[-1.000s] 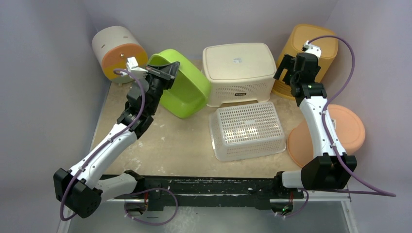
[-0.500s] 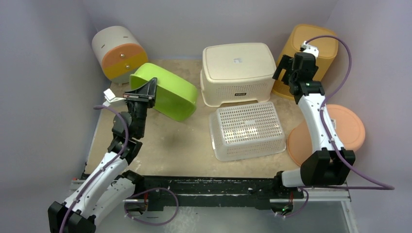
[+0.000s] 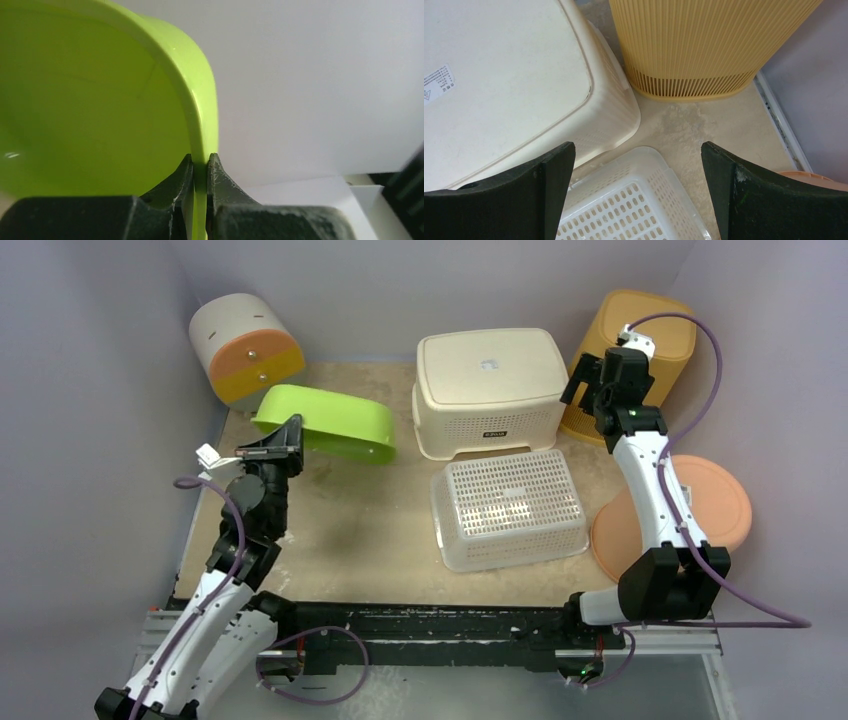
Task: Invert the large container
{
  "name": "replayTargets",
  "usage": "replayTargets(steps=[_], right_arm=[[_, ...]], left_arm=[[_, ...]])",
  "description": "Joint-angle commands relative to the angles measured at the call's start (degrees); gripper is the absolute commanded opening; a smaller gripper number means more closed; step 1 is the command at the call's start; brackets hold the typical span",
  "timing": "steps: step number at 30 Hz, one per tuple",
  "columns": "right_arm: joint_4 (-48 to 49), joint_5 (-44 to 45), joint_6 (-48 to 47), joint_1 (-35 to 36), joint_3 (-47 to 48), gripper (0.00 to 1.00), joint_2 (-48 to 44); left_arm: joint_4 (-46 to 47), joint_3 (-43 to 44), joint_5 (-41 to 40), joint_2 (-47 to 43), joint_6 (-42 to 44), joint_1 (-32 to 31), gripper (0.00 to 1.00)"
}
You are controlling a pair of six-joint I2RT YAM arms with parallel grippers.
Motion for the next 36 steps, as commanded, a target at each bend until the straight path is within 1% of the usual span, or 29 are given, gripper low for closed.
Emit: replayTargets(steps=[1, 6, 13, 18, 24, 29, 33, 36], right_arm=[[2.46, 0.58, 0.43, -0.12, 1.73, 0.97, -1.10], [2.49, 0.43, 0.74, -0.17, 1.62, 0.97, -1.41], [2.28, -1.00, 1.04, -0.12, 0.20, 0.97, -2.22], [2.45, -1.37, 1.05, -0.12, -0.31, 0.97, -2.23], [2.43, -1.42, 1.14, -0.12, -0.23, 0.97, -1.98], [2.34, -1.48, 1.22, -0.12, -0.32, 0.97, -2.04], [2.49, -0.95, 1.27, -0.12, -0.40, 0.98, -2.07], [2.66, -0.15, 0.99, -0.12, -0.41, 0.98, -2.20]], left_arm=[[-30.99, -1.63, -2.35, 6.02, 0.68, 0.16, 0.00], [-34.70, -0.96, -1.48, 9.64, -1.86, 0.29, 0.00], [-35.60, -0.34, -2.61, 12.28, -1.48, 0.78, 0.00], [-36.34, -1.47, -2.31, 15.16, -2.51, 1.97, 0.00], [-35.29, -2.64, 1.12, 21.57, -2.47, 4.79, 0.00], [-35.48, 0.40, 1.89, 28.29, 0.50, 5.55, 0.00], [-36.78, 3.43, 1.33, 32.00, 3.24, 5.57, 0.16], [-37.53, 4.46, 1.34, 33.13, 4.14, 5.58, 0.21]])
